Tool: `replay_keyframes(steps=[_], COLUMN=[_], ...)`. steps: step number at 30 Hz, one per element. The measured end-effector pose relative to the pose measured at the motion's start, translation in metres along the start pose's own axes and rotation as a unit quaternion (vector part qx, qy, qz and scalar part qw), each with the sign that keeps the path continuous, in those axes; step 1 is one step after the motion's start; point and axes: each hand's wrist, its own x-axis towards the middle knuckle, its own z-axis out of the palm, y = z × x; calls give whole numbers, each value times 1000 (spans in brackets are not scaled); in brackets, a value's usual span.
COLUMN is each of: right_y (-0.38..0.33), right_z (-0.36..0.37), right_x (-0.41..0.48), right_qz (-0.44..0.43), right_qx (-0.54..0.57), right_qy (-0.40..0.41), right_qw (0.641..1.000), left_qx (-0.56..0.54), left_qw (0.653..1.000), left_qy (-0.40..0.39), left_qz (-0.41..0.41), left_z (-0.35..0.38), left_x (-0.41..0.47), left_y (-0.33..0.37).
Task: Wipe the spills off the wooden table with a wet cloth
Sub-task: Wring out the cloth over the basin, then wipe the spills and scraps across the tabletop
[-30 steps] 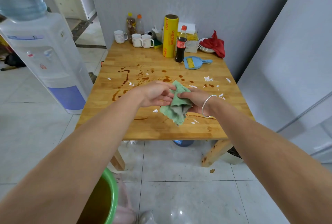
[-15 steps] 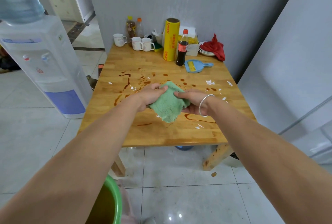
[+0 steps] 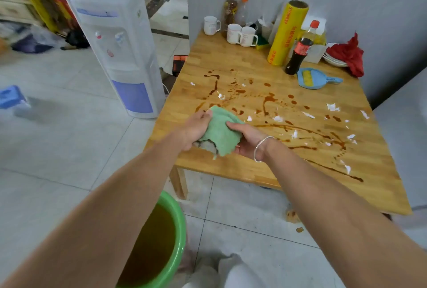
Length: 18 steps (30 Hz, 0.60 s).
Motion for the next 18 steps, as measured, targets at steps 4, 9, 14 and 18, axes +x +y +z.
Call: replay_keyframes(steps=[4,9,14,18], right_y=[10,8,39,77], right_z=[12,-21,-56,-62], right_x=[28,54,79,102], right_qz=[29,-117,-85,-129], right_qx=[-45,-227,-435,-666], right_qy=[45,222,149,40], right_qw=[998,941,884,733], left_qx=[43,65,150,148], left_qw=[997,982,961,958], left_qy=[10,71,136,151], left_qz=[-64,-166,-188,-192], left_z=[-2,-3,5,19], left_x=[14,33,56,72], left_y=[-38,-60,-78,-103])
